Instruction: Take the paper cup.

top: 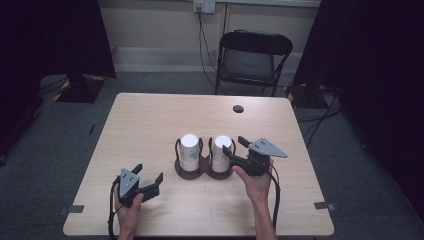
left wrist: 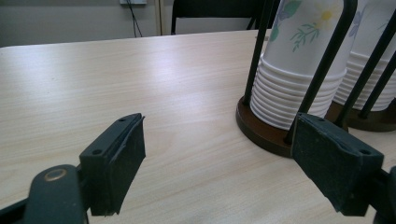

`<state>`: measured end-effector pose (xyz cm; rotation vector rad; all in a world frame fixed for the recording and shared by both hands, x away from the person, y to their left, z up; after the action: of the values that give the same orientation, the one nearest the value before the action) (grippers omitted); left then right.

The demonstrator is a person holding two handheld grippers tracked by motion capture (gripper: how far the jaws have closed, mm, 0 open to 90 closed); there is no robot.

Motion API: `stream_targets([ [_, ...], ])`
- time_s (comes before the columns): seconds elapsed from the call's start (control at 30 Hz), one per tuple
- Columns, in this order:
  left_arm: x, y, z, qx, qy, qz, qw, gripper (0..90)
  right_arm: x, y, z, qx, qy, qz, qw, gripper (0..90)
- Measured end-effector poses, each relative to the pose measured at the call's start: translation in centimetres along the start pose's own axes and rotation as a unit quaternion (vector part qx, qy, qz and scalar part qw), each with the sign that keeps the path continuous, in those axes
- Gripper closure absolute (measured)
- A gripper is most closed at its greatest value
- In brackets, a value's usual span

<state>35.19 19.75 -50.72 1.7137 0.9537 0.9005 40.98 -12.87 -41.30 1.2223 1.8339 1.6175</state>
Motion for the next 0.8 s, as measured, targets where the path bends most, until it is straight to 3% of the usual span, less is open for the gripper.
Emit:
stream_targets([
  [0.37, 0.0, 0.0, 0.0, -0.002, -0.001, -0.001, 1.0, 17.5, 0.8, 0.3, 2.4, 0.02, 0.014, -0.015, 0.9996, 31.3],
  [0.8, 0.0, 0.0, 0.0, -0.002, -0.003, -0.003, 1.0, 17.5, 0.7, -0.3, 3.6, 0.033, 0.002, -0.025, 0.9992, 30.7],
])
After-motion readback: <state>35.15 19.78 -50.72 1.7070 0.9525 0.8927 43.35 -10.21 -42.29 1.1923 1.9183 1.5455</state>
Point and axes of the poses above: each handheld gripper's, and its own axes: z roughly forward along the jaws, y roughly out of its top, x roughly to its left, the point moved 4 cm from there along z, roughly forward along the jaws, and after that the axes turned 11 degrees about z, right-handed, at the moved point
